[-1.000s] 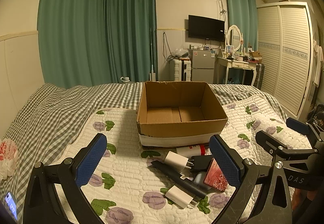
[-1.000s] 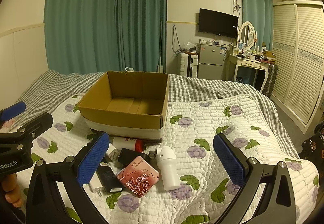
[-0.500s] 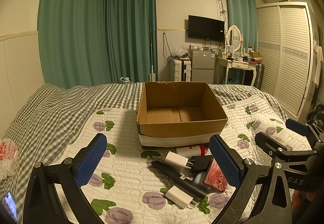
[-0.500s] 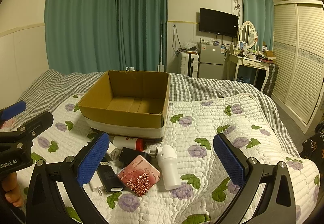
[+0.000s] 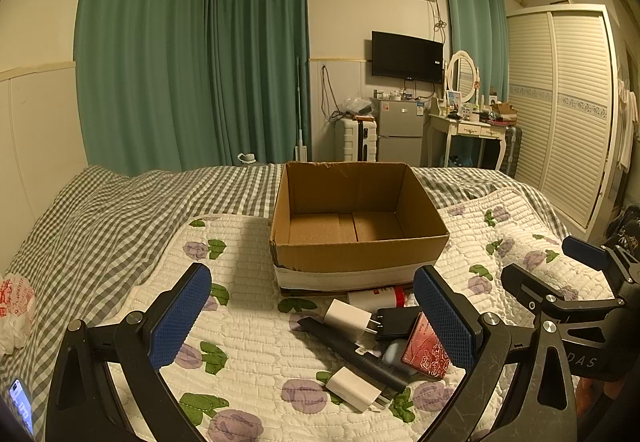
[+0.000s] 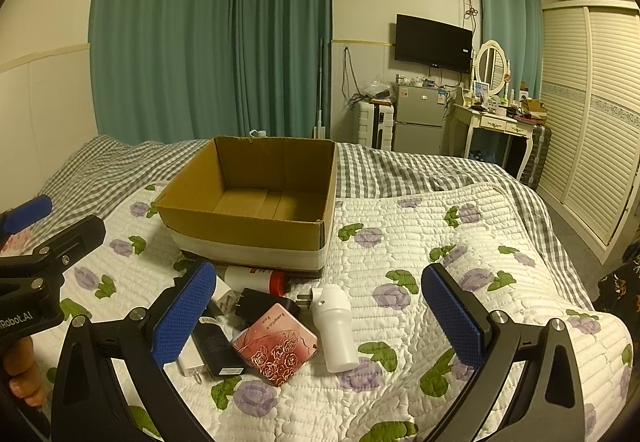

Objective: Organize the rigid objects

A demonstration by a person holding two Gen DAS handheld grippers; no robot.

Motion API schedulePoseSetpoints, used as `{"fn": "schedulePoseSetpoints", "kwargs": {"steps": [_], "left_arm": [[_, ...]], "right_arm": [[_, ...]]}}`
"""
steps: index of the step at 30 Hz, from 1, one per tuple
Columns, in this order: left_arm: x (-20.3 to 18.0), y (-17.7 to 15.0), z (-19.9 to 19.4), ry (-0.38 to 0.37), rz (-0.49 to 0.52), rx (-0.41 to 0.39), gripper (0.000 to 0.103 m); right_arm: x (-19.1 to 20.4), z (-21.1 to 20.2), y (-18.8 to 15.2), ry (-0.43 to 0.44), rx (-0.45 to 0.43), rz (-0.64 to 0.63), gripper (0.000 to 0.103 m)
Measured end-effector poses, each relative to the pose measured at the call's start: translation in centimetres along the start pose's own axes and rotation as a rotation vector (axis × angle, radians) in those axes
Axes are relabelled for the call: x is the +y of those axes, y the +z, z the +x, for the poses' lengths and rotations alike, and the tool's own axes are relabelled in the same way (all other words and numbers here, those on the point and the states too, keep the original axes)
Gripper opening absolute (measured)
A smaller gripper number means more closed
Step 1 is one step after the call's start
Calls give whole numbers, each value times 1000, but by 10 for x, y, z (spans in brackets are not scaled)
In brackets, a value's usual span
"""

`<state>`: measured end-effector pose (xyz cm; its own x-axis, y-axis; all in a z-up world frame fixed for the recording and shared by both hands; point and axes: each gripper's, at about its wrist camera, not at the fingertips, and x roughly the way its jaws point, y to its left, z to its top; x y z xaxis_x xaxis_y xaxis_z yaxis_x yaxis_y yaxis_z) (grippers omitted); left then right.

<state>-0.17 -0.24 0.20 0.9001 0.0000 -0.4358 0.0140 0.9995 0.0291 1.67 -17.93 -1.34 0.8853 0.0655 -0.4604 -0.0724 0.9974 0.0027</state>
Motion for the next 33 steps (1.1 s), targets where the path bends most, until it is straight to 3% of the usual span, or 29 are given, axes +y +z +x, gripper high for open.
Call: {"fn": "schedulePoseSetpoints", "kwargs": {"steps": [20,25,30,33], "left_arm": [[-6,-4,13,-2,-2,32,103],[-16,-25,42,-26,21,160,103],[-32,-61,80,-4,87,341,100],[-38,-75,91,-16,117,391,100]], "right_arm": [[-8,7,4,19,40,-40,103],[-22,26,-5,13,103,-35,103],[-33,51,-24,24,208,-16,101],[-40,62,-31,40,251,6,100]]}}
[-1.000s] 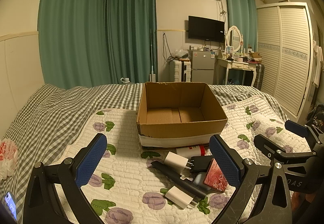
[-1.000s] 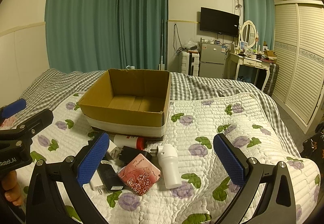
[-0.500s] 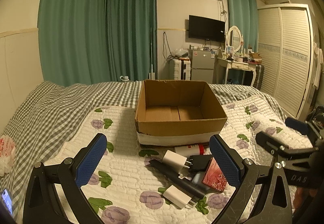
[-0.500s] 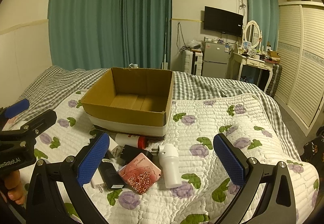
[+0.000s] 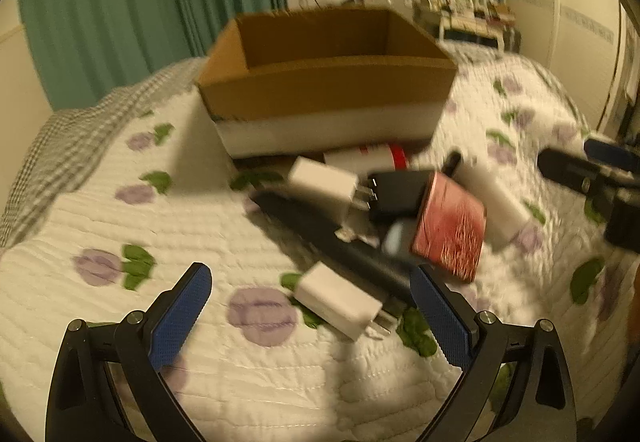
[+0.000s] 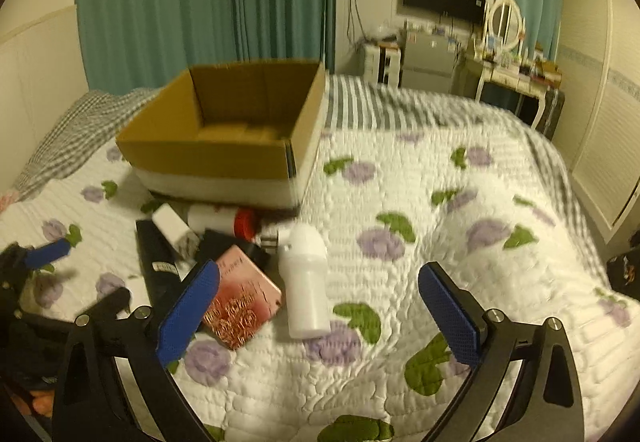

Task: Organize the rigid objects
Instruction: 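Grasp the white charger with the left gripper while the right gripper grasps the white spray bottle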

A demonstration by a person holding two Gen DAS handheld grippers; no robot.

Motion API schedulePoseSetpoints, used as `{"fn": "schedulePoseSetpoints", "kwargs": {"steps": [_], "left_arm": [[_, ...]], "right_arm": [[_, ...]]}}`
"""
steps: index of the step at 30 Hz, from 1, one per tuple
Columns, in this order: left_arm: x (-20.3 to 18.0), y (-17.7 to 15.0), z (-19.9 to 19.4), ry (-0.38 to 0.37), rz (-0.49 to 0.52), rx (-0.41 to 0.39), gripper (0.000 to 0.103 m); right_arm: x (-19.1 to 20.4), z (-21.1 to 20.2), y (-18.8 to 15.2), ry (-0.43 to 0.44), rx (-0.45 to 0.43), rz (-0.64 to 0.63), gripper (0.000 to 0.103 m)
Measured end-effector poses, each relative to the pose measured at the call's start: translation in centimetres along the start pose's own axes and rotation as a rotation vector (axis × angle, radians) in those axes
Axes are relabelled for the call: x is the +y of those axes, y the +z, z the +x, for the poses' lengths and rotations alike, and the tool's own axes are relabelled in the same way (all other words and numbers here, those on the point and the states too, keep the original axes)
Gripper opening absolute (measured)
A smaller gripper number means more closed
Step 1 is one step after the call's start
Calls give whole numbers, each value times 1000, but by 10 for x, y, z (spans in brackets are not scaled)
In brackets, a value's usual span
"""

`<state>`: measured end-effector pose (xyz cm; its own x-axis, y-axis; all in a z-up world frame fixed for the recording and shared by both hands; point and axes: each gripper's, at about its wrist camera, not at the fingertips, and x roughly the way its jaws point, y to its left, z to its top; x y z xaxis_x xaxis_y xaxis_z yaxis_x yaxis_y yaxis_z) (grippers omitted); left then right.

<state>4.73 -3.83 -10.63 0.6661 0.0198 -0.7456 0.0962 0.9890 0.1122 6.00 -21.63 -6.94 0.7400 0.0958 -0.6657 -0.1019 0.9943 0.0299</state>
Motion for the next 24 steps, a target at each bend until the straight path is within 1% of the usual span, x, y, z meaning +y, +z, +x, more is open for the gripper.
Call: {"fn": "schedulePoseSetpoints", "kwargs": {"steps": [5,8,11,14,20,24], "left_arm": [[-9,-8,20,-16,47,70,100],[-7,-8,24,-50,44,81,100],[3,-8,26,-97,22,121,100],[6,-9,25,-106,28,141,100],[-2,-8,32,-115,77,154,100],[-9,-6,36,-162,109,141,99]], "right_arm": [[-7,8,-3,29,34,28,100],[-9,10,-4,46,49,35,100],[-10,12,-4,56,57,41,100],[-13,12,-4,69,58,53,100],[-11,16,-5,70,76,49,100],[-7,18,-6,62,84,33,100]]}}
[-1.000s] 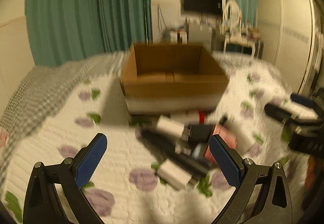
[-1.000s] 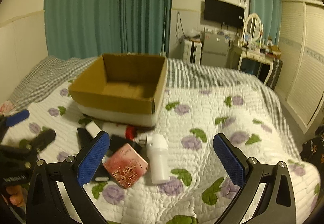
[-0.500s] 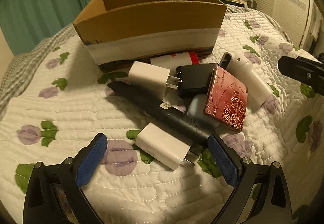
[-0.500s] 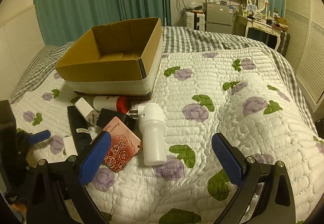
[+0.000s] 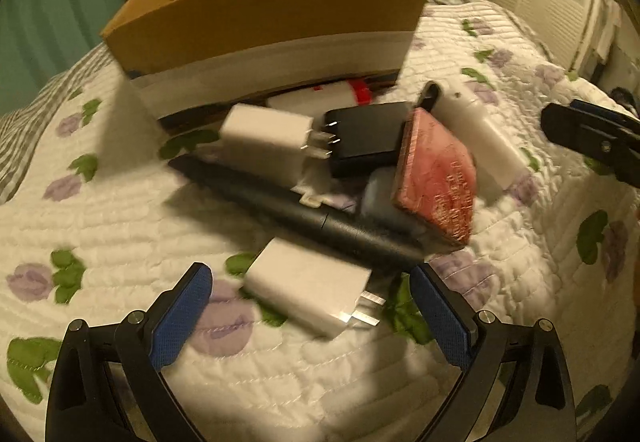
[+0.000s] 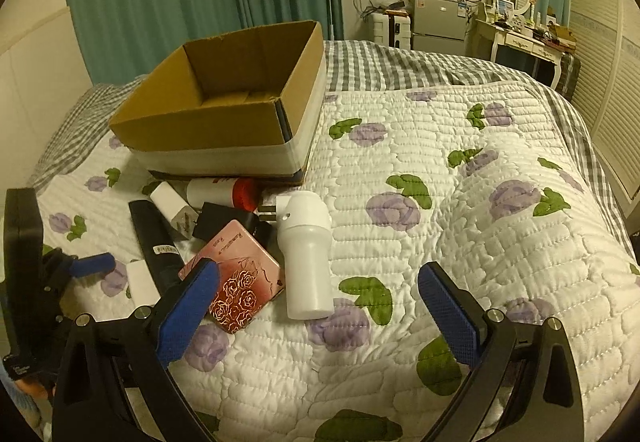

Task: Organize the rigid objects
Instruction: 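Grasp the white charger with the left gripper while the right gripper grasps the white spray bottle, then carry the charger and spray bottle into the box and open both grippers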

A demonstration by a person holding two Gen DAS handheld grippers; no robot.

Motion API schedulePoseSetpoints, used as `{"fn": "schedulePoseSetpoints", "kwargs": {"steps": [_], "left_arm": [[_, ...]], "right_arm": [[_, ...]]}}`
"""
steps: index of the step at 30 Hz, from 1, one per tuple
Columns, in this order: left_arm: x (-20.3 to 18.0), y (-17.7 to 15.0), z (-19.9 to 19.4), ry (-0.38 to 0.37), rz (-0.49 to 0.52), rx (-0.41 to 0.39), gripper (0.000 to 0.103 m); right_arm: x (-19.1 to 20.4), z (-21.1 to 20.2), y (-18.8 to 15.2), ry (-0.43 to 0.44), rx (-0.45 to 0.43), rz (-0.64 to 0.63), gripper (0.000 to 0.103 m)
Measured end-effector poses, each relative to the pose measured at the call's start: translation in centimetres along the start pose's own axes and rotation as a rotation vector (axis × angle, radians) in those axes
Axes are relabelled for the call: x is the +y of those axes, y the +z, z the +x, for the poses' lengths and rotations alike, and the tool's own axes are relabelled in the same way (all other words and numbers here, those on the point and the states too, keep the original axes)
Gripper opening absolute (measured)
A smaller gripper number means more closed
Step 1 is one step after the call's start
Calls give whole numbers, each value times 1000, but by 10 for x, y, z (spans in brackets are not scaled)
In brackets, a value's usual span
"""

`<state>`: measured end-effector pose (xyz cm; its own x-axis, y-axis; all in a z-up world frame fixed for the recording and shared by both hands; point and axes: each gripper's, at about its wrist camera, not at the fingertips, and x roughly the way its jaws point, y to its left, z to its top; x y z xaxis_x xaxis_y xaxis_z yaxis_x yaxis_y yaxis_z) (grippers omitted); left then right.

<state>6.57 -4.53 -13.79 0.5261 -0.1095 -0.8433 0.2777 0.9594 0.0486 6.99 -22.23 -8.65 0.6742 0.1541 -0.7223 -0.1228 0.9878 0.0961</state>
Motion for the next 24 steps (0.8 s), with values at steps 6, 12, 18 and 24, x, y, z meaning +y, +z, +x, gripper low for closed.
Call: {"fn": "schedulePoseSetpoints", "kwargs": {"steps": [6,12,18,24], "left_arm": [[-7,-4,4,-23,33,33,59],[6,-8,-13,-3,-41,2,57],[18,-3,-45,21,-108,-105,56],[39,3,-52,70,-203,-163,56]], "right_arm": [[1,1,-1,-20,5,-3,100],[3,8,0,-44,25,-16,100],[8,34,7,-45,96,-32,94],[10,72,17,-43,166,0,74]]}}
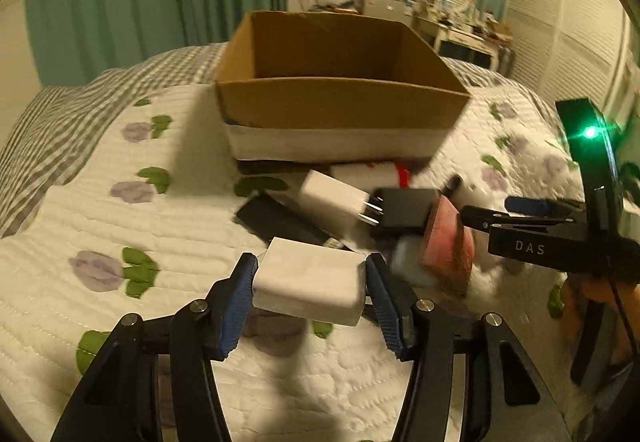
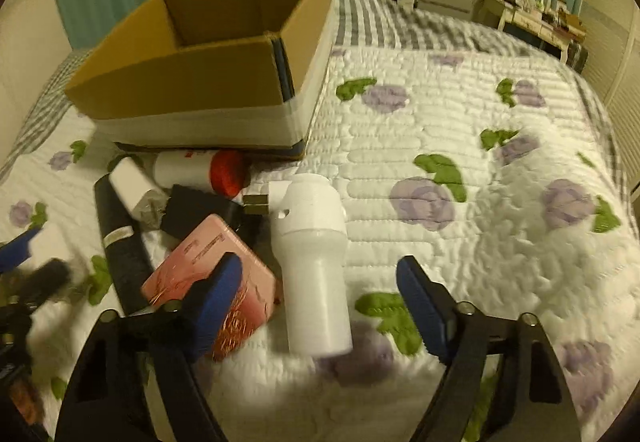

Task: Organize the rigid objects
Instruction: 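Carry the charger and spray bottle into the box and open both grippers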

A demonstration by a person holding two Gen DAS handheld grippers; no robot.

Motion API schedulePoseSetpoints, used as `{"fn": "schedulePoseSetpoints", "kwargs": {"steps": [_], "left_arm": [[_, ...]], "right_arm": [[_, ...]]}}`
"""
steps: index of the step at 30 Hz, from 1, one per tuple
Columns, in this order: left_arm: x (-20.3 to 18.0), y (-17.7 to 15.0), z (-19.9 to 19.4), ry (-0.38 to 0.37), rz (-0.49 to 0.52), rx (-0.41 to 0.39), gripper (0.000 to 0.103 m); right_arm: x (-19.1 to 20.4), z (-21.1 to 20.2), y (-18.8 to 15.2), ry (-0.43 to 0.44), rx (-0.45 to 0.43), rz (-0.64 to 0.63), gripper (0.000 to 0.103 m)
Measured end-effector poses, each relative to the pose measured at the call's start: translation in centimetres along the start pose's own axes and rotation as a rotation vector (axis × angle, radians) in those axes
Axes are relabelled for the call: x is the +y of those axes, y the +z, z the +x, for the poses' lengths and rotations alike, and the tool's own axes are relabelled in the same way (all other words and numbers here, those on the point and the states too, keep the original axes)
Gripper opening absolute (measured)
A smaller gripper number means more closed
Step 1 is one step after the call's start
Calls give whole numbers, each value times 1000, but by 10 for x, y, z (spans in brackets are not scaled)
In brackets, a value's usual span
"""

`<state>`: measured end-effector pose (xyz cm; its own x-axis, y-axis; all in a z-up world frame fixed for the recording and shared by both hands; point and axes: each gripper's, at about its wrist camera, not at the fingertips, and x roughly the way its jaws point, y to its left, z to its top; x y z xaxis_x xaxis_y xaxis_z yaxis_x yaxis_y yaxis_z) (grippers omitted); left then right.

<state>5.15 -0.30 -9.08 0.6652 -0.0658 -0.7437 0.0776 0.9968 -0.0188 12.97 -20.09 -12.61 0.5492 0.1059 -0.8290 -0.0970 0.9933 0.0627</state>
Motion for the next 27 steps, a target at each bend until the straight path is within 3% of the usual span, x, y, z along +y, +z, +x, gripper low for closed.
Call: {"fn": "schedulePoseSetpoints", "kwargs": {"steps": [3,6,7,17,22,27], "left_arm": [[5,3,5,17,-33,3,56],[7,4,4,20,-44,2,56],[8,5,3,21,-45,-2,56],[0,29,-35,31,-72,-81,56],[-10,59,-59,61,-48,-141,56],[-11,103,-74,44,-46,-207,56]], "right_arm": [[-1,11,8,-27,-4,14,71],[-3,28,10,-4,39,27,55],[-2,27,10,-2,38,21,43],[15,-45,8,30,-112,-73,43],[24,-99,33,56,-209,-119,43],[32,-139,66,95,-296,-155,43]]}}
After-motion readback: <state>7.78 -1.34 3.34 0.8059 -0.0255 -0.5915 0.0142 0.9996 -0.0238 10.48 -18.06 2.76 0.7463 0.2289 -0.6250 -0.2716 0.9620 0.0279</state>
